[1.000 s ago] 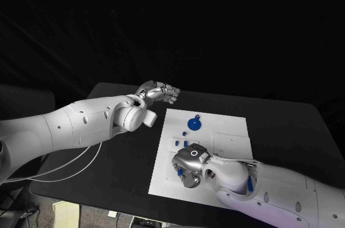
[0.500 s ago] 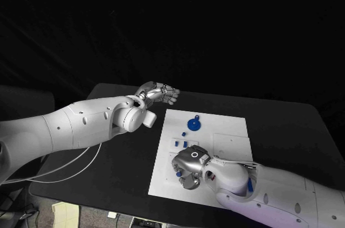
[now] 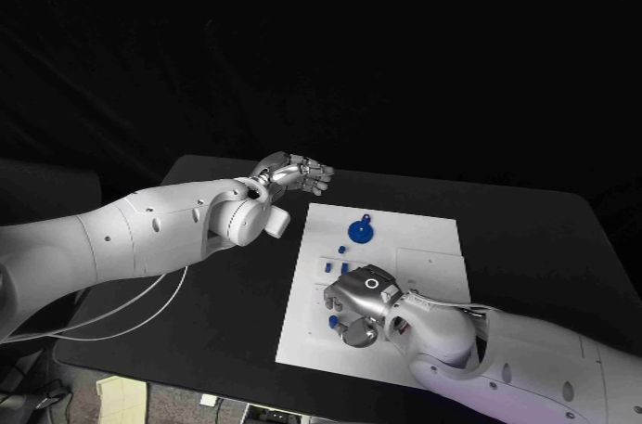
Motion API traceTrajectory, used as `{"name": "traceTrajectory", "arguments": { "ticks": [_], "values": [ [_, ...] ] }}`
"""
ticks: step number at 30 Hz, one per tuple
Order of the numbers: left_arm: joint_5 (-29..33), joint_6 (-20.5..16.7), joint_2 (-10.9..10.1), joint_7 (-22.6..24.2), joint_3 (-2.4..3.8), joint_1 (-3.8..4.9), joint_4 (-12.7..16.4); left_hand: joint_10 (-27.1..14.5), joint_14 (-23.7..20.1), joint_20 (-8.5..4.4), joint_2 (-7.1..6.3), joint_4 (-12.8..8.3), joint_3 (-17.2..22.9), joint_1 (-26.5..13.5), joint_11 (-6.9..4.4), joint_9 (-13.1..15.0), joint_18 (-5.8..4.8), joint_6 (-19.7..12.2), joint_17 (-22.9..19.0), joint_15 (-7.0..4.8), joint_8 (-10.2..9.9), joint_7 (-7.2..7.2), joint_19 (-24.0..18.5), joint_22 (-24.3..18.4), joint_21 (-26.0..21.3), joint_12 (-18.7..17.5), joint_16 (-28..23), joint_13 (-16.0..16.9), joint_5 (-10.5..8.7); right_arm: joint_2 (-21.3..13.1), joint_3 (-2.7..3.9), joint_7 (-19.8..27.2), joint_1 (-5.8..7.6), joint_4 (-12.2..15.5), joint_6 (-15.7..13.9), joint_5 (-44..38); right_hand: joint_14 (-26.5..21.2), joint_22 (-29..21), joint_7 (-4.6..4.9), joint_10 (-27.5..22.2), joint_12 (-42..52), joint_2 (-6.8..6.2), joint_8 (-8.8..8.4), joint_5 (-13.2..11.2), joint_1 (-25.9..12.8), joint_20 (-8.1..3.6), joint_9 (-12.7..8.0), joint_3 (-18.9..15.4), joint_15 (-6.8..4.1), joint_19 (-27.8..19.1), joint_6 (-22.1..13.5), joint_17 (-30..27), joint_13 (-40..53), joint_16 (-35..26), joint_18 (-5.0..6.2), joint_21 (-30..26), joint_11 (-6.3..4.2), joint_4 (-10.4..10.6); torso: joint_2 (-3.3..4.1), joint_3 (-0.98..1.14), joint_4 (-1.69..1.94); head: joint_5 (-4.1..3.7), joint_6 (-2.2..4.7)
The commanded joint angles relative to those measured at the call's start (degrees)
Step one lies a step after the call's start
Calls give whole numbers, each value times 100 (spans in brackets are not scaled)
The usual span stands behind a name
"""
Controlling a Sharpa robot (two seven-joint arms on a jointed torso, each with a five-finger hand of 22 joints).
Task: Assemble the parts on the task board
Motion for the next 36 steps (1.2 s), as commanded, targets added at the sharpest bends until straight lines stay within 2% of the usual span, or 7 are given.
{"name": "traceTrajectory", "arguments": {
  "ticks": [1,15,21,24,30,35,36],
  "values": [
    [9,76,3,35,4,8,4,-14,-23,28,26,31,14,-22,27,-8,42,-38,11,37,23,7,-4,7,-20,-3,-27,-6,10,-148,7,78,10,172,-252,227,-6,102,-1,-67,-41,-3,-33,4,-99,-43,0,-35,61,-24,-57,-11,-8,21,391,17,5,-77,-2,-1,-3,-7,-3],
    [9,66,-12,31,3,7,-4,-15,-23,29,20,29,14,-18,27,-9,42,-41,15,38,24,8,-5,10,-23,-3,-31,-9,10,-1202,298,495,374,923,-153,1436,-180,108,96,-299,-53,-3,-111,-9,-385,-36,23,-629,143,-214,-282,-25,-36,12,391,-15,84,-230,-14,7,-20,-97,47],
    [9,85,33,43,0,6,-67,-15,-23,29,21,30,14,-19,27,-9,42,-41,15,38,24,8,-5,11,-24,-2,-32,-10,10,-1665,591,371,525,896,207,2983,-168,89,35,-68,82,27,-30,-23,-270,-42,68,-455,82,-178,-154,-29,33,24,391,-18,26,-35,-15,12,-13,-206,87],
    [10,86,50,52,-2,4,-97,-14,-22,29,25,33,15,-20,27,-9,42,-39,17,38,26,8,-4,12,-24,-1,-32,-11,10,-1840,596,212,632,734,509,2988,-114,84,15,396,413,52,-7,-25,-318,-20,100,-393,-66,-106,-125,-42,239,46,391,6,-140,313,-18,6,-15,-269,108],
    [14,97,75,66,-7,2,-121,-10,-19,30,30,36,15,-21,26,-8,42,-35,21,38,30,7,-3,14,-26,1,-33,-12,9,-2032,594,-61,663,531,1027,4074,164,62,-227,631,1874,61,205,-42,-318,-91,425,-596,-347,199,34,-76,1463,103,391,114,-447,711,-35,6,-27,-388,113],
    [16,99,89,75,-20,-10,-123,-6,-16,29,36,39,16,-22,25,-7,42,-31,24,37,33,5,-1,17,-27,4,-34,-13,10,-2103,591,-704,663,470,1819,4591,301,123,-325,-35,4134,182,152,12,-406,-196,638,-613,-425,342,-85,234,3541,499,391,283,-523,944,-36,13,-25,-466,102],
    [16,98,91,78,-23,-15,-123,-6,-16,29,37,39,16,-22,25,-7,42,-31,25,37,34,5,-1,17,-27,4,-34,-13,10,-2118,590,-905,663,454,2025,4708,280,123,-262,-182,4352,181,129,-38,-488,-199,659,-618,-442,334,-120,299,3762,558,391,298,-527,1009,-40,13,-26,-492,98]
  ]
}}
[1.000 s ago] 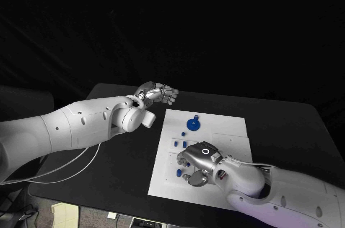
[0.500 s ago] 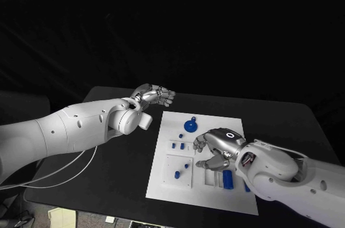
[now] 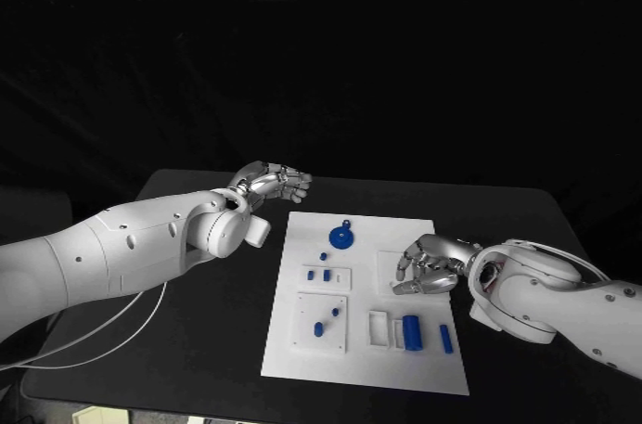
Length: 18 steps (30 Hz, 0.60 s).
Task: Assemble the parts on the task board
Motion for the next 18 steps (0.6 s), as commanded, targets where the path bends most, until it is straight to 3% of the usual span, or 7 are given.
{"name": "traceTrajectory", "arguments": {
  "ticks": [1,3,4,5,12,13,18],
  "values": [
    [17,81,14,77,-6,-9,10,-6,6,29,37,27,3,-22,25,-4,63,-32,10,16,34,3,-1,10,-27,4,-34,-9,10,-32,-10,-940,-4,-40,1263,853,-38,123,48,-303,444,131,-77,-9,-152,-5,41,13,26,4,-85,128,444,118,252,41,22,160,-12,0,2,-99,-16],
    [18,79,11,77,-11,-17,19,-5,6,29,37,27,3,-22,25,-4,63,-31,11,16,35,3,-1,11,-27,4,-35,-9,9,-49,-37,-1226,-4,-58,1742,764,-71,117,55,-398,626,381,-101,-10,-203,-12,70,160,29,-27,-115,195,621,161,252,42,32,276,-24,0,-2,-120,-36],
    [32,79,6,90,-15,-21,21,-5,7,29,37,27,2,-23,24,-4,63,-31,11,16,35,3,-1,11,-27,4,-35,-9,9,-72,-86,-1259,-4,-61,1715,757,-94,120,78,-465,725,598,-147,-15,-354,-4,76,256,48,-46,-187,238,722,185,252,52,52,408,-29,-1,-5,-133,-47],
    [52,80,8,102,-17,-22,21,-5,7,29,37,27,2,-23,24,-4,63,-31,12,16,35,3,-1,12,-28,5,-35,-9,9,-86,-102,-1278,-4,-58,1692,757,-106,131,92,-505,799,623,-171,-16,-453,-9,86,275,67,-57,-221,275,794,210,252,76,62,423,-28,-1,-4,-135,-47],
    [75,226,15,221,-24,-36,36,-7,-7,34,-167,86,-273,-342,27,-10,56,-57,43,21,39,10,-22,30,-62,3,-67,-28,-35,-215,-142,-1284,-7,-36,1559,738,-108,126,103,-531,1222,499,-201,-15,-725,-35,181,399,79,-25,-231,447,1138,329,252,210,77,408,-32,-4,-1,-221,-63],
    [75,231,15,222,-25,-37,34,-6,-10,35,-223,107,-336,-431,26,-11,56,-66,49,22,38,13,-27,32,-71,4,-72,-30,-38,-221,-157,-1313,-7,-37,1543,752,-94,128,102,-512,1281,434,-187,-14,-883,-23,197,299,83,-4,-199,469,1179,354,242,237,80,477,-32,-4,0,-223,-64],
    [75,231,8,241,-26,-38,44,2,-16,35,-339,176,-416,-592,19,-11,60,-78,70,22,44,11,-57,40,-99,8,-86,-34,-43,-243,-284,-1436,-8,-34,1413,1105,-94,123,78,-514,1533,404,-183,-15,-1136,-48,265,182,62,8,-145,558,1383,408,252,317,55,563,-33,-12,-1,-246,-75]
  ]
}}
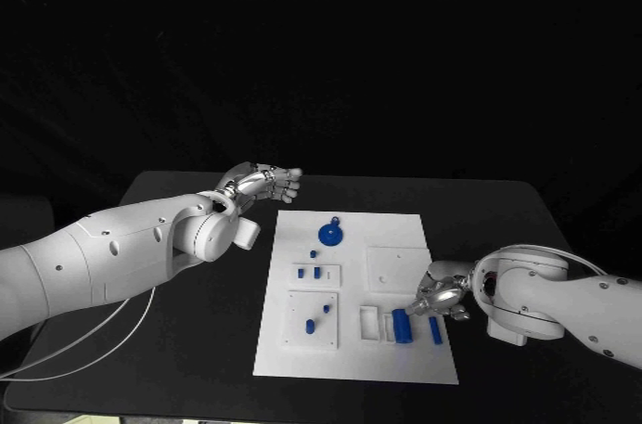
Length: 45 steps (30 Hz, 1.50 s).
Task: Assemble the parts on the task board
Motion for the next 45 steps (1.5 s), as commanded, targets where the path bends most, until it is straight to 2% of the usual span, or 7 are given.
{"name": "traceTrajectory", "arguments": {
  "ticks": [1,11,19,22,35,39,45],
  "values": [
    [47,132,3,145,3,0,22,5,-18,15,-21,26,-48,-89,18,-4,62,-43,10,23,21,7,-43,8,-38,9,-23,-9,-19,-1,-67,-246,-10,7,49,427,10,123,14,-22,70,-10,-8,-15,-69,-18,21,-33,-21,36,65,25,57,41,261,31,6,19,-2,-7,0,-21,-14],
    [35,235,-7,120,2,0,51,4,-376,147,-76,185,-30,-240,8,-11,8,-159,-24,169,4,-50,-425,13,-265,-2,-280,-22,-19,149,-177,-325,-139,-39,-413,694,19,119,21,-19,204,-114,-80,-13,-249,-32,35,-103,-19,20,23,82,170,60,261,92,10,88,6,-6,11,-35,-50],
    [24,270,-11,100,2,0,76,-19,-381,172,-52,196,-26,-238,-19,-11,23,-198,-21,184,-3,-65,-464,22,-295,-8,-297,-26,-18,245,-246,-378,-180,-161,-497,680,19,115,27,-29,226,-151,-107,-13,-288,-40,29,-103,-13,14,21,97,192,60,261,108,16,117,2,-6,7,-30,-63],
    [22,265,-9,101,2,0,82,-24,-369,172,-48,197,-26,-238,-7,-9,26,-197,-18,182,1,-58,-464,25,-297,-9,-293,-27,-18,294,-303,-388,-189,-199,-489,680,19,115,27,-33,229,-165,-113,-13,-285,-43,29,-100,-12,12,22,101,197,59,261,112,17,114,2,-5,0,-20,-69],
    [13,260,-12,84,2,1,86,-40,-354,171,-13,192,-23,-218,29,-3,33,-191,-11,178,14,-40,-463,40,-300,-11,-293,-28,-18,468,-343,-392,-242,-272,-563,664,25,115,25,-40,255,-156,-136,-12,-198,-56,30,-84,-11,7,54,127,223,61,261,151,17,24,2,0,1,-6,-83],
    [12,267,-9,79,2,1,94,-44,-348,170,6,181,-21,-202,32,-1,34,-190,-9,176,18,-36,-462,46,-301,-10,-292,-28,-18,494,-345,-426,-244,-291,-591,593,30,115,23,-35,268,-111,-146,-12,-132,-57,33,-92,-13,3,79,144,235,64,261,178,14,-69,1,-3,4,-8,-91],
    [12,250,-19,72,2,2,94,-42,-340,170,29,175,-26,-196,33,1,34,-188,-6,175,22,-30,-462,52,-302,-7,-291,-27,-17,500,-349,-440,-244,-283,-603,541,33,116,-24,-18,270,203,-95,-13,70,-51,63,-33,-48,-17,269,166,237,55,261,224,-28,-353,-1,-7,-3,-5,-103]
  ]
}}
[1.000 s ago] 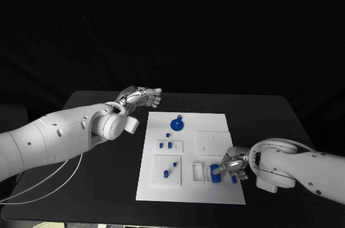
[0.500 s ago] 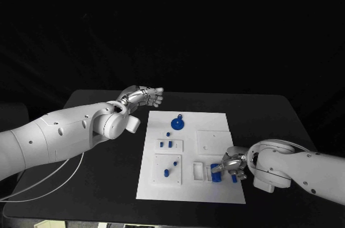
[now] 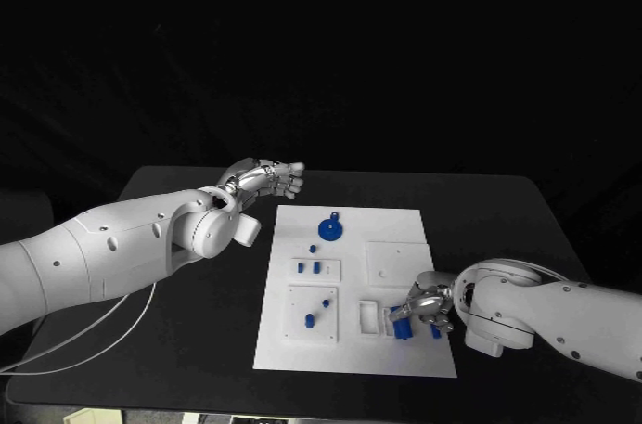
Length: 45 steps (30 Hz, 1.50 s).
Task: Assemble the parts on the task board
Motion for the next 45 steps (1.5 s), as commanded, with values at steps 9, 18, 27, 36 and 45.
{"name": "traceTrajectory", "arguments": {
  "ticks": [9,18,27,36,45],
  "values": [
    [5,68,1,33,4,3,16,-21,57,7,122,-16,-28,22,11,10,43,-31,10,-12,32,45,-29,19,-40,-3,-7,-4,-17,3,-46,-47,-59,30,-101,-152,-2,108,-5,30,10,355,-15,-9,123,26,-710,193,-84,-56,295,26,-13,-9,337,73,-66,-371,1,-1,1,5,7],
    [3,57,-10,29,3,3,9,-18,64,6,159,-50,-58,32,9,8,42,-40,14,-14,31,91,-25,31,-46,0,-12,-3,-16,-161,-43,32,-52,363,-179,235,23,104,-45,124,-16,553,-27,-3,23,91,-735,421,-106,-45,497,51,-44,-12,337,141,-102,-563,1,10,-3,18,7],
    [0,16,-4,20,2,4,6,-23,54,10,192,-44,-94,-10,11,10,32,-25,12,-8,43,90,-40,39,-62,-1,-28,-4,-16,-252,-41,135,193,483,-339,1003,33,93,-50,163,-69,639,-121,33,-205,130,-844,420,-107,-69,607,66,-73,-37,337,178,-106,-834,-4,1,-10,42,26],
    [0,16,-1,17,1,4,12,-23,53,10,201,-47,-100,-12,11,10,31,-24,13,-8,45,89,-46,42,-66,-1,-32,-3,-16,-53,-41,123,211,470,-630,1001,41,85,-52,178,-75,585,-139,23,-256,134,-868,420,-109,-59,634,70,-77,-42,337,185,-108,-842,2,2,4,32,44],
    [0,20,4,18,1,4,24,-24,53,10,204,-52,-106,-12,10,10,29,-23,13,-8,47,88,-52,45,-70,-1,-34,-4,-16,231,-43,17,222,267,-667,937,47,79,-55,188,-77,554,-153,18,-299,133,-884,418,-113,-45,652,75,-77,-43,337,190,-111,-827,1,-10,7,24,43]
  ]
}}
